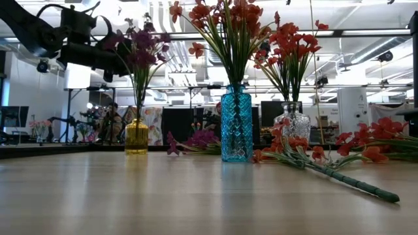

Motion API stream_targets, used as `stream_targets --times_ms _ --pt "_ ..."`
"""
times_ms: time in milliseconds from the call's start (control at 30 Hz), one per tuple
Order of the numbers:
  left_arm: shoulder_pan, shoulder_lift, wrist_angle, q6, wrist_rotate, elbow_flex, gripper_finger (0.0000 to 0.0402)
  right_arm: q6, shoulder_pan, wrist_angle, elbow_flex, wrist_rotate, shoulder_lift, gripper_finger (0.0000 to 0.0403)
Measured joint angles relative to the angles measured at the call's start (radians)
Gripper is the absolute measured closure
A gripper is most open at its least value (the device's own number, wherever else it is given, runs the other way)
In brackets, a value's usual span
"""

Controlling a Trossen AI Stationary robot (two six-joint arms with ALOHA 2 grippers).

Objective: Sort flowers into vase by color
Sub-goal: Put the bottom violet flowers into the yellow vase

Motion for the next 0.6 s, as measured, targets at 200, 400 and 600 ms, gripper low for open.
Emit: stream_targets --times_ms 200,400,600 --pt "0.0 -0.005 0.0 0.0 0.032 0.0 0.0397 0.0 0.0 0.0 0.0 0.0 0.0 0.0158" --pt "0.0 -0.005 -0.025 0.001 0.032 0.0 0.0358 0.0 0.0 0.0 0.0 0.0 0.0 0.0158" --pt "0.0 -0.006 -0.041 0.025 0.073 0.0 0.0313 -0.007 0.0 0.0 0.0 -0.001 0.0 0.0158"
